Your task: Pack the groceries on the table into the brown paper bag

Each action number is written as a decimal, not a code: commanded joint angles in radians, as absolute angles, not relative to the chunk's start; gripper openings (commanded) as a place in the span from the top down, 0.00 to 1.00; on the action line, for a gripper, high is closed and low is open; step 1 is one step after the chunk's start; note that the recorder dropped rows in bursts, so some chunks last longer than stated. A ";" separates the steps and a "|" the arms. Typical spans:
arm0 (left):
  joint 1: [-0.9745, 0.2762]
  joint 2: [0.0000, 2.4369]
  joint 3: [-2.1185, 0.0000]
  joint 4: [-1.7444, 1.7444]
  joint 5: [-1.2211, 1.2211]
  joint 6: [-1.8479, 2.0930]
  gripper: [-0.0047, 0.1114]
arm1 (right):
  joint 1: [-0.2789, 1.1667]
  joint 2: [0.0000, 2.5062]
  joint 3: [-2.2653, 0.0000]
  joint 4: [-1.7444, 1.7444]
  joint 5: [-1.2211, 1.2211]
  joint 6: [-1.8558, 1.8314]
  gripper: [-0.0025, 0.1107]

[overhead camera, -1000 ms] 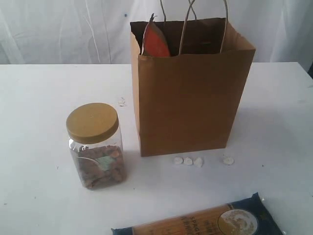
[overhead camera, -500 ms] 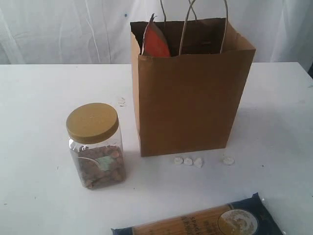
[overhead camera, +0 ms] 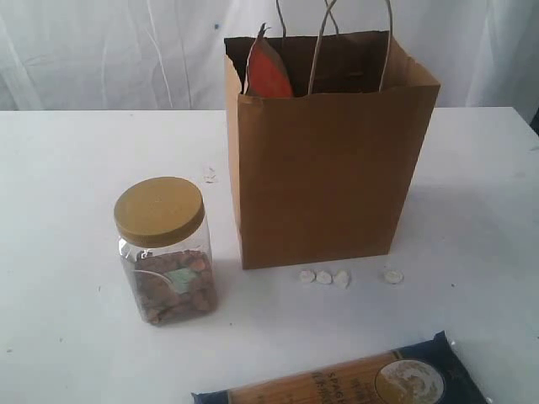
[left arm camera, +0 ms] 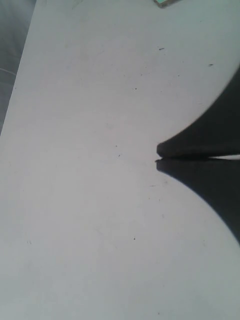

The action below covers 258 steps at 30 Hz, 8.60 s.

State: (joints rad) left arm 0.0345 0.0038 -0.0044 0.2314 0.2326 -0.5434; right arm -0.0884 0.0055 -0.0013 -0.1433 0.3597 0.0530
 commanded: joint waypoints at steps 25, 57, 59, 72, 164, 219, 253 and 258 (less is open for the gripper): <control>0.026 0.725 -0.280 -0.015 -0.328 0.265 0.96 | -0.091 0.000 0.000 -0.152 0.353 0.057 0.98; -0.197 1.236 -0.578 1.744 -0.511 -1.097 0.96 | -0.089 0.000 0.000 -0.152 0.353 0.057 0.98; -0.182 1.236 -0.565 1.744 -0.390 -1.103 0.96 | -0.089 0.000 0.000 -0.152 0.353 0.057 0.98; -0.173 1.277 -0.501 1.744 -0.631 -0.838 0.91 | -0.089 0.000 0.000 -0.152 0.353 0.057 0.98; -0.130 1.642 -0.560 1.306 -1.017 -0.438 0.06 | -0.089 0.000 0.000 -0.152 0.352 0.057 0.98; -0.133 1.815 -0.712 1.466 -1.093 -0.670 0.96 | -0.089 0.000 0.000 -0.150 0.352 0.041 0.98; -0.122 1.225 -0.777 1.332 -1.221 -0.843 0.96 | -0.089 0.000 0.000 -0.150 0.352 0.041 0.98; -0.125 1.163 -0.929 1.080 -1.221 -0.843 0.96 | -0.089 0.000 0.000 -0.150 0.352 0.041 0.98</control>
